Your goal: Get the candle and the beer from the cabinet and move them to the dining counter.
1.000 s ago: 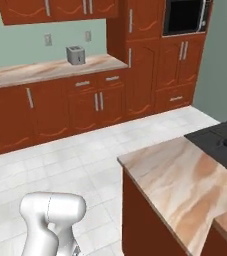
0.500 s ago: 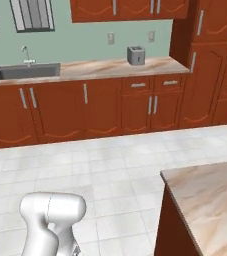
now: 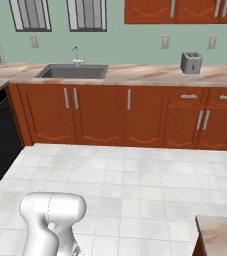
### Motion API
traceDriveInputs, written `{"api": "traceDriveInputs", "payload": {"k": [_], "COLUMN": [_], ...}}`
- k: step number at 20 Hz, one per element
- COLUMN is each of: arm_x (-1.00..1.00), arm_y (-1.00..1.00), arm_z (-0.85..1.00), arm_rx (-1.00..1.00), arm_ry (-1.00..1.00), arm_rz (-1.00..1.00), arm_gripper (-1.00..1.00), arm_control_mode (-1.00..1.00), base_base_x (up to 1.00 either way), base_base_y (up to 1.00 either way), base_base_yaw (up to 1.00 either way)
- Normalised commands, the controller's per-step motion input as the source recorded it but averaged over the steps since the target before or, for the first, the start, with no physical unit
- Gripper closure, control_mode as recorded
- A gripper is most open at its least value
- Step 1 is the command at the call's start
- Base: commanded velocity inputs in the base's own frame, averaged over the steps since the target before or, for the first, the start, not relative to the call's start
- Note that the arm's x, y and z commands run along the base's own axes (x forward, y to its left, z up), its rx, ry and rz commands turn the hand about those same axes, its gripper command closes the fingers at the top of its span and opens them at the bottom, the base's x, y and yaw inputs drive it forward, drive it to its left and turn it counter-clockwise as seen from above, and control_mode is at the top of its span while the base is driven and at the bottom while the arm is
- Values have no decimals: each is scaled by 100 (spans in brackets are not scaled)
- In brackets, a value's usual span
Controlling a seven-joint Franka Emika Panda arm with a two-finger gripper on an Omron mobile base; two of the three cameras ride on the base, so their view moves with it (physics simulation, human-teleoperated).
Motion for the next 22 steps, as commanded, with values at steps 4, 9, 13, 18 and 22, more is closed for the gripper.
{"api": "traceDriveInputs", "payload": {"k": [4,9,13,18,22], "arm_x": [0,0,0,0,0], "arm_y": [0,0,0,0,0], "arm_z": [0,0,0,0,0], "arm_rx": [0,0,0,0,0], "arm_ry": [0,0,0,0,0], "arm_rz": [0,0,0,0,0], "arm_gripper": [-100,-100,-100,-100,-100], "arm_control_mode": [100,100,100,100,100], "base_base_x": [75,73,68,59,54], "base_base_y": [0,0,0,0,0], "base_base_yaw": [42,43,44,45,46]}}
